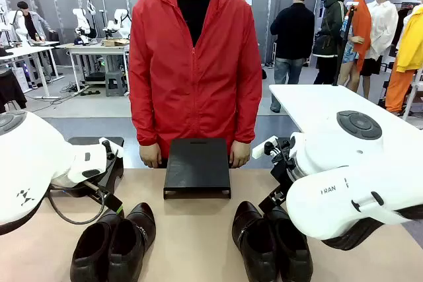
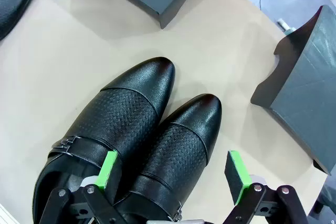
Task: Place the shoes on the stand as instructed by the person.
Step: Pick up one pair of Shoes and place it on the Shoes Stand indicated by the person.
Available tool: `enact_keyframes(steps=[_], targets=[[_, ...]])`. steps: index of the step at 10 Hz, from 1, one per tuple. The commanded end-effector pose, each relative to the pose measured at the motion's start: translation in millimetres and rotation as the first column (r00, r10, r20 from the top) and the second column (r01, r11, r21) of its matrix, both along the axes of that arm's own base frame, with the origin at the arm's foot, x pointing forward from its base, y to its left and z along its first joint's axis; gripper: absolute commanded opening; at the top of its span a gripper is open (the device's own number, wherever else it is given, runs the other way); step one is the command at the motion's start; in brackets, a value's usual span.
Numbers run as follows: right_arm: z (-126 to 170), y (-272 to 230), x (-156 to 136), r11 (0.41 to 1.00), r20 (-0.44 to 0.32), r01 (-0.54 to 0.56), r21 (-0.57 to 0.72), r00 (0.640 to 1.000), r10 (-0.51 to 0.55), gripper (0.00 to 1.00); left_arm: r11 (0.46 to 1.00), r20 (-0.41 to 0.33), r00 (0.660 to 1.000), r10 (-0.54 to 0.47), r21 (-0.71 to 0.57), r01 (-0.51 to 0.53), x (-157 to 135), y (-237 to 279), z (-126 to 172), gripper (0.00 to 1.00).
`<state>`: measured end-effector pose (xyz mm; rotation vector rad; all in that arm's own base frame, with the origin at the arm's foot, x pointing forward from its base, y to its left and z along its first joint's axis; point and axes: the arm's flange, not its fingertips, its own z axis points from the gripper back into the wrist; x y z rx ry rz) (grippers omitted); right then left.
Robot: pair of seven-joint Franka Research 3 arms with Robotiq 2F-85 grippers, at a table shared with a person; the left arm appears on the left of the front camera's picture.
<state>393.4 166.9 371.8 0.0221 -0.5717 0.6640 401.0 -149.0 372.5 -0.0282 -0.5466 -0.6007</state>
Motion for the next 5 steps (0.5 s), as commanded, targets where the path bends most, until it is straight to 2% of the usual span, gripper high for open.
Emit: enact_keyframes(steps=[1, 5], targets=[[0.0, 0.0, 0.0, 1.0, 0.0, 0.0, 0.0, 1.0, 0.0, 1.0, 1.0, 0.0, 1.0, 0.0, 0.0, 0.0, -0.1, -0.2, 0.0, 1.0], [0.0, 0.0, 0.0, 1.0, 0.0, 0.0, 0.0, 1.0, 0.0, 1.0, 1.0, 0.0, 1.0, 0.0, 0.0, 0.0, -0.1, -0.2, 0.0, 1.0]])
